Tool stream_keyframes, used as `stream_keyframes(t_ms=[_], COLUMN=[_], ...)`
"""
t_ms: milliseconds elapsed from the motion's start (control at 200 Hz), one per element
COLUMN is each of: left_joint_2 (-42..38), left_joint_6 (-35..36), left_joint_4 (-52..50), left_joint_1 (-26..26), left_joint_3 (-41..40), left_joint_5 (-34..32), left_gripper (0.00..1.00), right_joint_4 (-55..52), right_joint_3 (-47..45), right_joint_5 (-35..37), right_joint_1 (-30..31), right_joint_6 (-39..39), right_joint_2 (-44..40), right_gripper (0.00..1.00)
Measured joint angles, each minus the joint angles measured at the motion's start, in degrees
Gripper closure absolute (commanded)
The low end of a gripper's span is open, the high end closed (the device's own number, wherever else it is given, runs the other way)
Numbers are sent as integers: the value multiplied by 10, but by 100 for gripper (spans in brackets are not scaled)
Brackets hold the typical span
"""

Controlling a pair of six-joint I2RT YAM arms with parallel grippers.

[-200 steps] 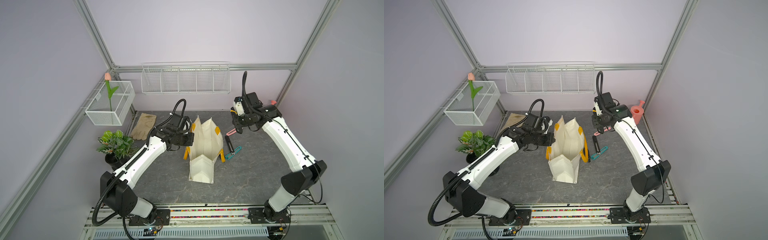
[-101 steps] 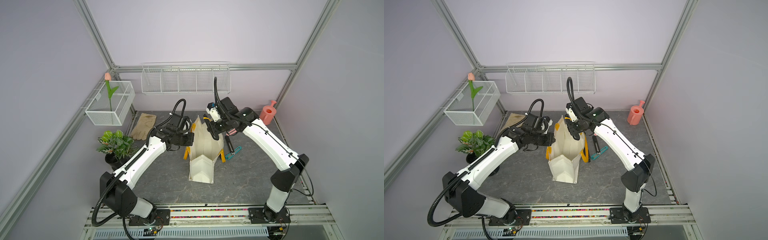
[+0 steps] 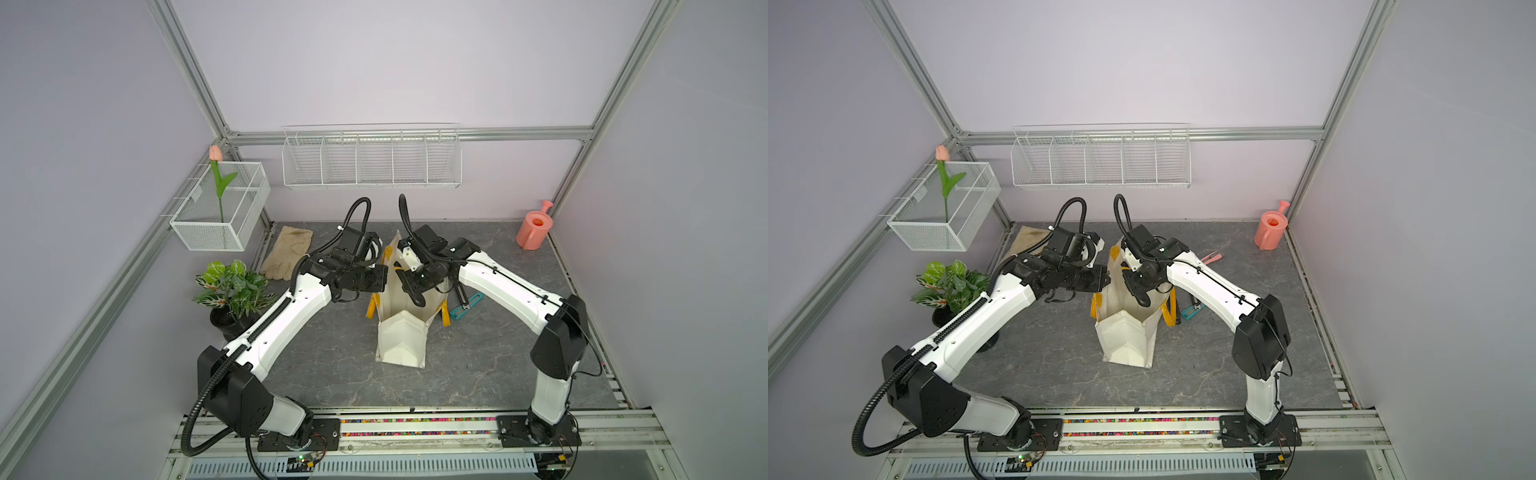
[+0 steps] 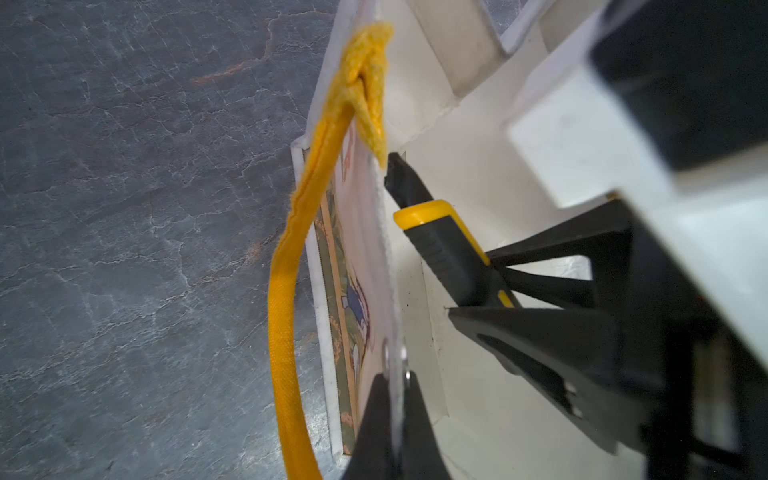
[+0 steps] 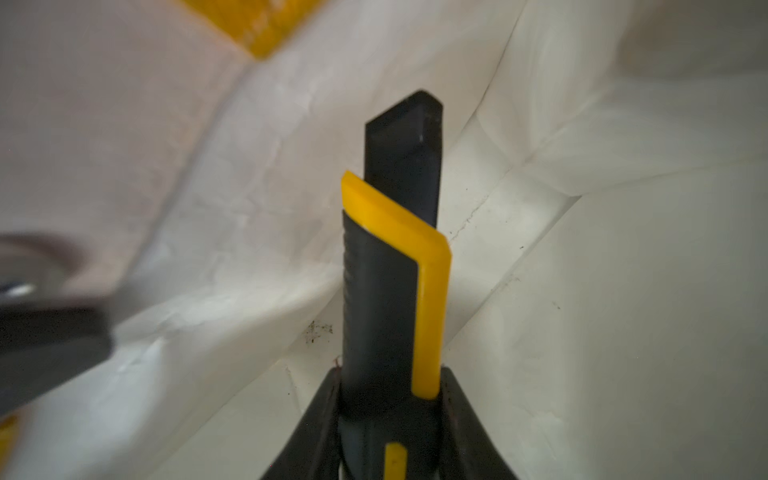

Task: Place the art knife into the pouch
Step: Place the utility knife in the pouch.

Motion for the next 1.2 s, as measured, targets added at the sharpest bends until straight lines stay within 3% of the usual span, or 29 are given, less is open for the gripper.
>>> stream_keyframes(t_ms=[340, 635, 750, 975, 1200], left_joint_2=[0, 0, -2, -4, -4], left_joint_6=[-1, -4, -4, -4, -4], left_joint_4=[0, -1, -3, -4, -4], left_joint_1=[0, 0, 0, 0, 0], left_joint_3=[0, 0, 0, 0, -2], left_joint_5=[0, 0, 0, -1, 0], left_gripper=[100, 100, 100, 100, 100], right_joint_4=[2, -46, -50, -58, -72], right_joint_3=[-19, 42, 46, 56, 60], right_joint_5=[-10, 1, 0, 2, 10], right_joint_1=[6, 6, 6, 6, 6], right_joint_6=[-35, -49, -49, -43, -41], right_joint_2=[36, 144, 163, 173, 157], right_gripper=[86, 81, 73, 44, 34])
